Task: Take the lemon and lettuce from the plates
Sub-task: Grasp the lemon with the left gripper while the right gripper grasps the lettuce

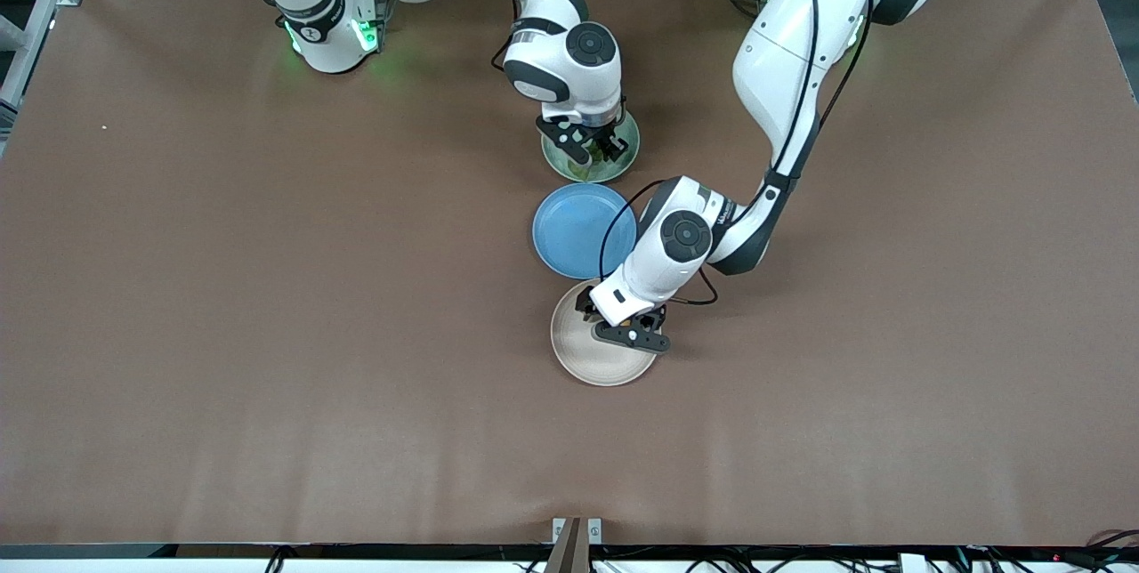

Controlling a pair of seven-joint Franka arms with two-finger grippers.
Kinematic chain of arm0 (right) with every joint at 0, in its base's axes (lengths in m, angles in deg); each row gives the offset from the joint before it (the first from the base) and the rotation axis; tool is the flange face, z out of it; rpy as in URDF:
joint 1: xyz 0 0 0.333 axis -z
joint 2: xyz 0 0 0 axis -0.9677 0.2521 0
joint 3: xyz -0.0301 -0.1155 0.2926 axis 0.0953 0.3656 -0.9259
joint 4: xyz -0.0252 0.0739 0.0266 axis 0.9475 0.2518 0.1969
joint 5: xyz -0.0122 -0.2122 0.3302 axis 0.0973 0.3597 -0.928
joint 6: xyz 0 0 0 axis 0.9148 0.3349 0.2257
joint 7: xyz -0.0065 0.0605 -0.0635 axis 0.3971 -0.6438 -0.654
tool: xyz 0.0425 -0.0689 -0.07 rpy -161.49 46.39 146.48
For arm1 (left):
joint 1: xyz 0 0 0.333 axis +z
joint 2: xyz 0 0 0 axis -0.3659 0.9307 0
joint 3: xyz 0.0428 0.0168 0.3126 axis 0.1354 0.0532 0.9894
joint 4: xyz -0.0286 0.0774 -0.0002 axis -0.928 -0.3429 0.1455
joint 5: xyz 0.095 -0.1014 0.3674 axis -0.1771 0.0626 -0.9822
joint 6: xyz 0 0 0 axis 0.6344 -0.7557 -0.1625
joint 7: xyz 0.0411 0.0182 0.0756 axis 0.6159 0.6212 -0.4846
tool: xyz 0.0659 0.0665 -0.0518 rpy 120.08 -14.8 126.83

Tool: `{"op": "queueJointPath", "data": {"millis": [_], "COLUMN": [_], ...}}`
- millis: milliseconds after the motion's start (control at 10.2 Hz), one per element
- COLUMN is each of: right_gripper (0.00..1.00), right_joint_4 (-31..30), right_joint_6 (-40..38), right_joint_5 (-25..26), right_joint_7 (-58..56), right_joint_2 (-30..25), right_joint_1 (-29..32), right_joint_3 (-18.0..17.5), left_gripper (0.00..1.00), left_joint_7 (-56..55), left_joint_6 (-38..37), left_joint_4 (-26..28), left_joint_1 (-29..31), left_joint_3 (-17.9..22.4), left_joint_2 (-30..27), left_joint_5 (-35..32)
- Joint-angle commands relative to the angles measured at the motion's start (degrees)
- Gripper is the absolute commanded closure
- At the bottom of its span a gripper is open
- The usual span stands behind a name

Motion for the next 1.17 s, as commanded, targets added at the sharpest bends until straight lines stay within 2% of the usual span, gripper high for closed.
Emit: {"op": "queueJointPath", "data": {"millis": [0, 98, 293, 390, 488, 585, 683, 878, 1073], "right_gripper": [1.0, 1.0, 1.0, 1.0, 1.0, 1.0, 1.0, 1.0, 1.0], "right_joint_4": [0.56, 0.56, 0.3, -0.05, -0.41, -1.89, -5.04, -9.87, -13.75], "right_joint_6": [-0.95, -1.12, -2.87, -6.71, -9.97, -11.39, -11.32, -11.5, -12.28], "right_joint_5": [1.7, 1.7, 1.61, 1.18, 0.48, -0.05, -0.23, -3.12, -4.88], "right_joint_7": [-0.75, -2.25, -7.42, -12.06, -16.2, -20.24, -24.37, -33.68, -43.7], "right_joint_2": [0.32, 0.15, -0.72, -3.17, -5.37, -7.21, -10.1, -15.91, -20.57], "right_joint_1": [0.83, 1.35, 3.19, 4.42, 6.95, 10.55, 13.8, 18.99, 25.75], "right_joint_3": [-0.95, -0.95, -0.95, -1.38, -3.04, -5.14, -6.64, -6.92, -6.92], "left_gripper": [0.01, 0.16, 0.63, 0.79, 0.87, 1.0, 1.0, 1.0, 1.0], "left_joint_7": [-0.41, -0.5, -2.41, -4.34, -4.62, -4.63, -4.54, -4.54, -2.27], "left_joint_6": [-2.1, -3.84, -6.66, -8.15, -9.47, -10.61, -11.84, -15.09, -18.95], "left_joint_4": [0.28, 0.28, 0.28, -0.06, -0.15, -0.33, -0.42, -0.51, -0.42], "left_joint_1": [-0.55, -0.28, -0.37, -0.46, -0.46, -0.28, 0.07, 0.68, 5.22], "left_joint_3": [0.77, 0.77, 0.77, 0.77, 0.77, 0.77, 0.77, 0.85, 1.12], "left_joint_2": [-0.47, -0.82, -1.0, -1.35, -1.88, -2.32, -2.93, -6.08, -11.17], "left_joint_5": [-1.36, -1.28, -1.28, -1.28, -1.28, -1.36, -1.45, -1.45, -1.54]}}
